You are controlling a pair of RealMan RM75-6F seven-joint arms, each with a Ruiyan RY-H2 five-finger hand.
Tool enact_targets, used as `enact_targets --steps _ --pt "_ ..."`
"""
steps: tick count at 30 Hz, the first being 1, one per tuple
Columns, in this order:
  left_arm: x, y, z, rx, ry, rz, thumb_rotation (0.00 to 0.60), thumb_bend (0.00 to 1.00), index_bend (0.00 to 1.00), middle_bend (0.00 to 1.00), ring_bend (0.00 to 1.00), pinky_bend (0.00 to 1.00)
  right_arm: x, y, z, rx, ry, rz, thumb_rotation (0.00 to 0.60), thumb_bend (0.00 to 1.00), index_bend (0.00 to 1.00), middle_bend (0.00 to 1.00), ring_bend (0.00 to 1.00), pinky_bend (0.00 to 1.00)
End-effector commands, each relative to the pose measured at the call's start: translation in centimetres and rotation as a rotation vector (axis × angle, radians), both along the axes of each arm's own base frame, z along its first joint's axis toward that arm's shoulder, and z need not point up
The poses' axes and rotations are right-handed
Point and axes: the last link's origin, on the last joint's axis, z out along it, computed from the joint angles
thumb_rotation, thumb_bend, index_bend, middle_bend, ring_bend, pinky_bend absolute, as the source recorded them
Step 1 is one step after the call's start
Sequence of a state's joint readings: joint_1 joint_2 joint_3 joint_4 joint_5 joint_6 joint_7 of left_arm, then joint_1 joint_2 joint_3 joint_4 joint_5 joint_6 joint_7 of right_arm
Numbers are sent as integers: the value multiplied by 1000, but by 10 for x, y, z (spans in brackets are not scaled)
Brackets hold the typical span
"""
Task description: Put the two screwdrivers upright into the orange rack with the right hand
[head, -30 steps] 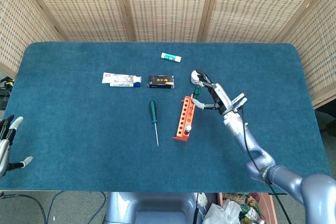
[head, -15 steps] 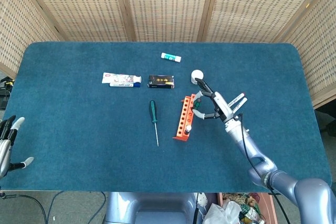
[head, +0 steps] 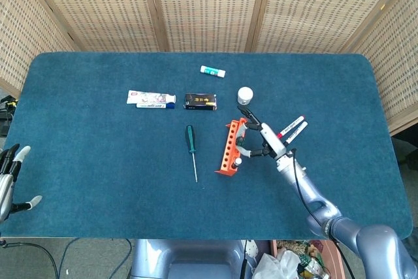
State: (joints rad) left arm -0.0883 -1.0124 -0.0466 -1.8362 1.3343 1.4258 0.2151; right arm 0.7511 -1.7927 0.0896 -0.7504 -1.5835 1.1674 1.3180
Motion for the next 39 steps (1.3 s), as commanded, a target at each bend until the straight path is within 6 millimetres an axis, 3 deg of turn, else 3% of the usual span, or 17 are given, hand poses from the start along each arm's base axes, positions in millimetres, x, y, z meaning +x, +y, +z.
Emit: enact_targets --steps 1,17,24,39 --pt "0 0 0 -1 0 0 600 0 0 0 0 0 3 -3 -1 4 24 -2 600 413 718 21 0 0" --pt "0 0 -1 -4 2 -1 600 0 0 0 0 0 0 -5 -4 65 65 -22 600 411 717 24 0 0" --pt "0 0 -1 -3 2 -1 600 0 0 0 0 0 1 -5 -3 58 75 0 600 408 561 14 0 0" --pt "0 0 -2 -7 5 0 600 0 0 0 0 0 1 -7 -1 58 116 25 600 407 419 0 0 0"
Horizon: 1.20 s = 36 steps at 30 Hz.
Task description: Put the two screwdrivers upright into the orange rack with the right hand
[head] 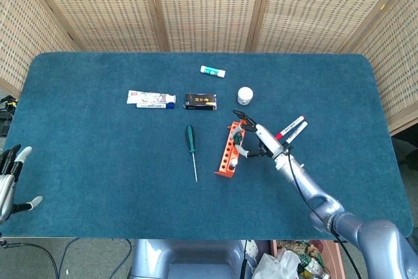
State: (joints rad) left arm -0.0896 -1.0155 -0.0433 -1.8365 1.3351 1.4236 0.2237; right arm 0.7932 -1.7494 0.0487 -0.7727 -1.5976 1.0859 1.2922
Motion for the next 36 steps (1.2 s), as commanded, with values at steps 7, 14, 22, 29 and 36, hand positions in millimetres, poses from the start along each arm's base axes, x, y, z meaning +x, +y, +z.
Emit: enact_targets --steps 7,14,22,29,36 --pt "0 0 0 1 1 -1 600 0 0 0 0 0 1 1 1 -1 3 10 600 402 371 0 0 0" --pt "0 -1 1 3 0 -4 600 0 0 0 0 0 5 1 12 -27 -6 38 600 254 226 0 0 0" --pt "1 -2 2 4 -7 -10 600 0 0 0 0 0 9 1 26 -65 1 53 600 196 192 0 0 0" --pt "2 -4 5 9 -17 -20 600 0 0 0 0 0 2 8 54 -117 36 69 600 172 167 0 0 0" --pt "1 -8 10 31 -13 -33 600 0 0 0 0 0 -36 45 115 -314 326 146 600 17 78 0 0 0"
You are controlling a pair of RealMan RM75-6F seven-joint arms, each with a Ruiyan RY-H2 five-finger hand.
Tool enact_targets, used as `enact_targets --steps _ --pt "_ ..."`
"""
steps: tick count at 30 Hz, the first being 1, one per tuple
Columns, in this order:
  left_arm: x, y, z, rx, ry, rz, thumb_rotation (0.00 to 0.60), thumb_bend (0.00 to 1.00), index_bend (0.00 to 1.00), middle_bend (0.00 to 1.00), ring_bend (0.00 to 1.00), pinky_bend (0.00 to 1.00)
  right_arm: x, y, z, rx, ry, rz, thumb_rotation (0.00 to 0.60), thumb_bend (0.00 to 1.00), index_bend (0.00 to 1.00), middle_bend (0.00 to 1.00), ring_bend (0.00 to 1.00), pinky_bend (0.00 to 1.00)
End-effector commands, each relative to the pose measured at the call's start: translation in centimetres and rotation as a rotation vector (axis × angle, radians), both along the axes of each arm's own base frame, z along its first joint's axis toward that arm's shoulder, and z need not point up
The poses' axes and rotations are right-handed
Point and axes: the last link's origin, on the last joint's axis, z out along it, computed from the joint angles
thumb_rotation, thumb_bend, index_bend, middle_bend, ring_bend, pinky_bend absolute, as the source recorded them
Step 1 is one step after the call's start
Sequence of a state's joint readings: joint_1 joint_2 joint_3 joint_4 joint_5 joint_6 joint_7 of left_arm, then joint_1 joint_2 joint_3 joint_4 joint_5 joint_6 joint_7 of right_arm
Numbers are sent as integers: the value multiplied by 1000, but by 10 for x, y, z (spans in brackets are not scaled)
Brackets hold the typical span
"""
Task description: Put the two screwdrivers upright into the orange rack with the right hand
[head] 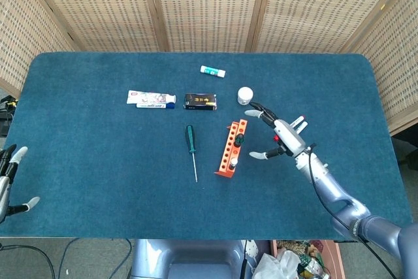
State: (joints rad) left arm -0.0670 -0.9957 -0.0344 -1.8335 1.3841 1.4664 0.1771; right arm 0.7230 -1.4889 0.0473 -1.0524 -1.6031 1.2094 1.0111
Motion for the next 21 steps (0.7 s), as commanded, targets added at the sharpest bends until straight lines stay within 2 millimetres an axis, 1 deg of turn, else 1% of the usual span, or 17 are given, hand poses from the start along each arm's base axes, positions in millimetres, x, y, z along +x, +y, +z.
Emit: enact_targets --steps 1,3,4,6,7,9,11,14,17,21 --pt "0 -2 1 6 2 -5 600 0 0 0 0 0 -30 36 47 -173 229 46 600 10 75 0 0 0" --pt "0 -3 2 14 4 -13 600 0 0 0 0 0 -44 54 67 -300 383 62 600 0 71 0 0 0" --pt "0 -4 3 19 6 -16 600 0 0 0 0 0 -49 63 73 -347 441 59 600 0 71 0 0 0" --pt "1 -4 3 35 25 -34 600 0 0 0 0 0 -65 96 93 -459 587 13 600 0 70 0 0 0" --pt "1 -5 2 37 27 -43 600 0 0 0 0 0 -66 113 97 -501 630 -11 600 0 70 0 0 0" --pt "2 -7 1 42 33 -62 600 0 0 0 0 0 -64 134 101 -550 683 -55 600 0 70 0 0 0" --pt "2 -8 0 43 34 -73 600 0 0 0 0 0 -64 145 102 -590 717 -79 600 0 70 0 0 0" --pt "2 -11 -1 41 30 -89 600 0 0 0 0 0 -69 160 100 -640 779 -110 600 0 70 0 0 0" --pt "3 -13 -1 41 30 -102 600 0 0 0 0 0 -72 169 97 -662 787 -151 600 0 70 0 0 0" --pt "3 -16 -1 41 28 -109 600 0 0 0 0 0 -76 173 97 -678 790 -182 600 0 70 0 0 0"
